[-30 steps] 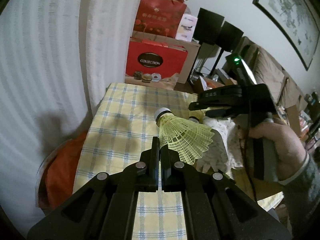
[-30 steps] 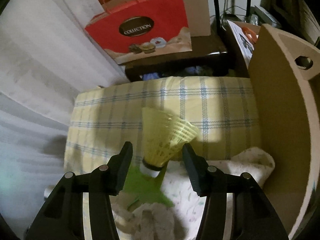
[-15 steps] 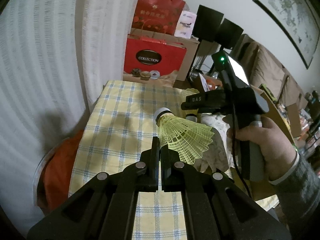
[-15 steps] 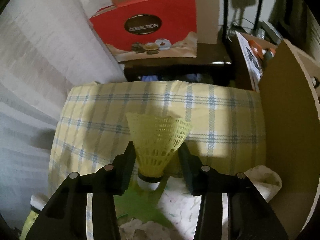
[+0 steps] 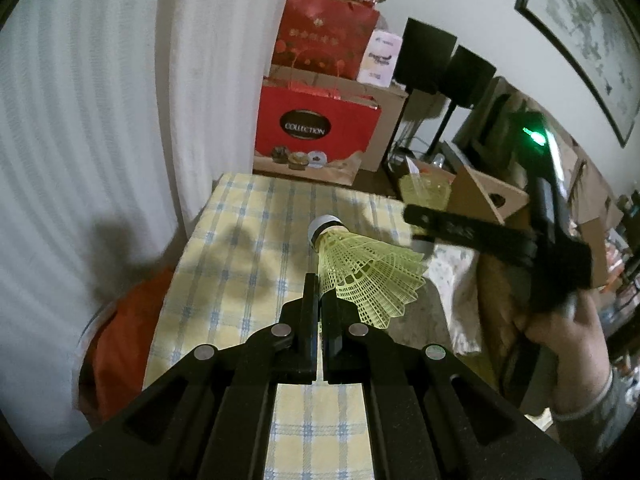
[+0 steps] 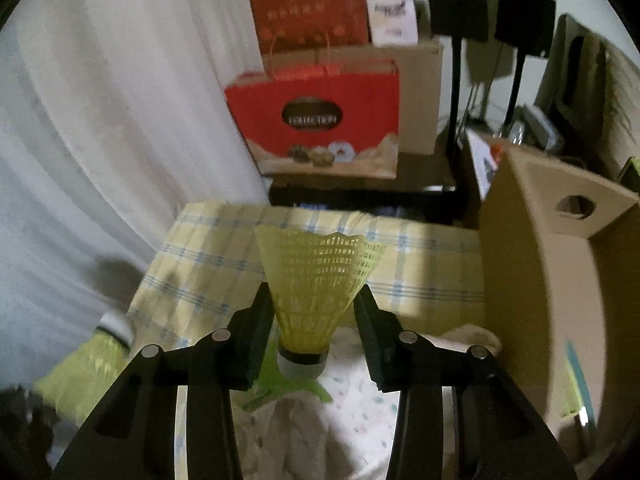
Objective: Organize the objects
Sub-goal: 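Grasp a second yellow shuttlecock with the right gripper while the left gripper holds its shuttlecock, then carry both shuttlecocks over the cardboard box and open both grippers to drop them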
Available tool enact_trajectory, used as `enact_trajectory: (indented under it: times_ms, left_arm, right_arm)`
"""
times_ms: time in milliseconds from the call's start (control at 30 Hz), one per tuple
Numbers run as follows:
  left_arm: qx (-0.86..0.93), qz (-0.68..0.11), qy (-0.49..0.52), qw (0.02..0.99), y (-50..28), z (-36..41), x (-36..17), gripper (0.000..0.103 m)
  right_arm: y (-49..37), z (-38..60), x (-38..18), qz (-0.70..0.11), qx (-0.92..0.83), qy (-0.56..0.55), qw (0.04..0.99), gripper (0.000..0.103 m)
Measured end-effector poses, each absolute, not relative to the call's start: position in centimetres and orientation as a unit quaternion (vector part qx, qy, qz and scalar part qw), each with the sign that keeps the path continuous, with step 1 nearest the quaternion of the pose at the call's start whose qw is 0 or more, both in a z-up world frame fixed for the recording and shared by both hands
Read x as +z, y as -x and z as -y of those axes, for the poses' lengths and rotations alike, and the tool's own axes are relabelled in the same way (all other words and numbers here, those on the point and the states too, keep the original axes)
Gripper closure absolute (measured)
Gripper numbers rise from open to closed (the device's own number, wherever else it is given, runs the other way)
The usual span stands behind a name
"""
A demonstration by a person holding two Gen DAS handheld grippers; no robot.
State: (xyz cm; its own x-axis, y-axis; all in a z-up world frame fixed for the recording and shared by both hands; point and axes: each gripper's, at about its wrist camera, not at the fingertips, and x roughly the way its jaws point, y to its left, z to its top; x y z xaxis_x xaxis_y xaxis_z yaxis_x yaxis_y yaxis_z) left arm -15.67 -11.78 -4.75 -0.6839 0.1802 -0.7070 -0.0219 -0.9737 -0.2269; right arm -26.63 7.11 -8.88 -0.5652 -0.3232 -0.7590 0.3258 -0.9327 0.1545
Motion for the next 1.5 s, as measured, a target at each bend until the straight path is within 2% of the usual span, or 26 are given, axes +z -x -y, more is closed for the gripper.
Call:
enact_trajectory:
  times_ms: [367, 800, 1500]
  left_arm:
    - [0.921, 0.079, 0.378, 0.061, 16.2, 8.7, -2.4, 0.102]
    - [0.923, 0.06, 0.371, 0.087, 16.2, 1.6, -0.8, 0.102]
    - [0.923, 0.028, 0.36, 0.133, 17.8, -10.7, 0.7, 0.102]
  right_arm:
    - [21.6, -10.8, -4.8, -0.013, -0.914, -0.368, 0.172, 0.062]
    - [18.5, -17.6, -1.7, -0.019, -0.937, -0.325, 0.129, 0.062]
    - [16.3, -29.1, 0.0, 0.005, -0.95, -0.307, 0.05, 0.062]
